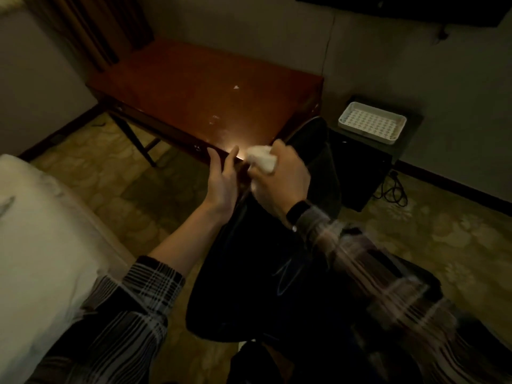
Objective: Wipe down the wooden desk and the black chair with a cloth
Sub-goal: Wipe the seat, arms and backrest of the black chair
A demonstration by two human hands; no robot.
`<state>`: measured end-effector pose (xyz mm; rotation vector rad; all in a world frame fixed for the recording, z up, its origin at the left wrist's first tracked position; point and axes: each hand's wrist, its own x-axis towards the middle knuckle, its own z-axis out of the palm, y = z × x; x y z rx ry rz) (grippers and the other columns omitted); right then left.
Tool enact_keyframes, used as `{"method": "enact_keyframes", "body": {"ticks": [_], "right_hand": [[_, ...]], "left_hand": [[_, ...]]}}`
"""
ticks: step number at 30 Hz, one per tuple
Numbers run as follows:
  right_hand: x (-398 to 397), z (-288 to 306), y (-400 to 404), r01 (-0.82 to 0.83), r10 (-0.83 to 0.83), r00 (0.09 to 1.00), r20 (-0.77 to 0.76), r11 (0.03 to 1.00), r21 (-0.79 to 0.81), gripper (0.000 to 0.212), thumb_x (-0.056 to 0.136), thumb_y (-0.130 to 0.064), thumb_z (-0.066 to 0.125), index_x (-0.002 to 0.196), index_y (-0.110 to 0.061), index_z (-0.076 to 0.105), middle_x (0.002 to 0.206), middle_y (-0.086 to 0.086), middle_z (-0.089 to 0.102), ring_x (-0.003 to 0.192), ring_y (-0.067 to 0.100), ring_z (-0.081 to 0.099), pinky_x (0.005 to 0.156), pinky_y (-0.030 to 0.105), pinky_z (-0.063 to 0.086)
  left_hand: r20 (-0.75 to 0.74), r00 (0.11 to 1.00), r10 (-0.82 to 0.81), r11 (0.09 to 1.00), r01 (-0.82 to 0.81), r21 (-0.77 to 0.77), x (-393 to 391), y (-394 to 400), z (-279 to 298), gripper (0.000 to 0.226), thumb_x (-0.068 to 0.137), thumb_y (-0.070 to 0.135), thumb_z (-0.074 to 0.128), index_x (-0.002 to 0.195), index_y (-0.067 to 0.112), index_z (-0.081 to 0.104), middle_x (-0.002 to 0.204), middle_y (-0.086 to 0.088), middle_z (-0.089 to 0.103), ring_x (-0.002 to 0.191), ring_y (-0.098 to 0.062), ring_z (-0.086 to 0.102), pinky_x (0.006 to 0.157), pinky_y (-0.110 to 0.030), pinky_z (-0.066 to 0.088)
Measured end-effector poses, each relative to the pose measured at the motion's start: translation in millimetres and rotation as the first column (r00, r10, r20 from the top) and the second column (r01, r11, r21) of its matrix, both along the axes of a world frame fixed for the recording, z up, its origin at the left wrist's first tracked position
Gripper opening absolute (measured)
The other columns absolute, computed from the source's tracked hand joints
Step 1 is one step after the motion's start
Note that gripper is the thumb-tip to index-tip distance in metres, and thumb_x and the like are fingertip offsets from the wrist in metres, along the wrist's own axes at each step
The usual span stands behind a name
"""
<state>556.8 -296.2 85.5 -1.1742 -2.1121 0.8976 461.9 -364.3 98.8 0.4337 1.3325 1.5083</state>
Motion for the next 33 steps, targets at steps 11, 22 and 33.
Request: {"method": "enact_keyframes", "body": {"ticks": [11,22,33], "right_hand": [[-12.7,3.5,-11.9,0.046,-0.059,0.994,0.091,0.988,0.145,0.036,0.079,-0.038,0.07,0.103,-0.017,0.053,0.102,0.002,0.055,0.091,0.021,0.054,0.067,0.029,0.039],[1.7,5.6,-49.4,0.075,-0.075,0.997,-0.013,0.997,0.004,0.031,0.076,-0.037,0.072,0.083,-0.023,0.045,0.091,0.0,0.056,0.084,0.02,0.055,0.074,0.039,0.047],[28.1,4.4,-121.8,-0.27,0.263,0.961,0.087,0.958,0.092,0.029,0.079,-0.041,0.071,0.092,-0.026,0.05,0.095,-0.006,0.051,0.085,0.013,0.05,0.071,0.03,0.04]], "left_hand": [[0.088,0.993,0.078,0.983,-0.091,0.16,-2.8,-9.7,-8.7,0.074,0.092,0.063,-0.001,0.149,0.021,0.018,0.152,-0.009,0.028,0.139,-0.027,0.027,0.108,-0.038,0.028],[0.075,0.985,-0.157,0.983,0.148,0.112,-15.2,-27.0,-8.5,0.079,0.088,0.067,-0.003,0.149,0.022,0.018,0.15,-0.006,0.032,0.134,-0.024,0.035,0.107,-0.041,0.033],[0.395,0.912,-0.11,0.992,0.073,0.107,-11.2,-81.8,-3.5,0.092,0.078,0.082,0.006,0.148,0.026,0.024,0.151,-0.01,0.03,0.136,-0.035,0.03,0.107,-0.053,0.027]]}}
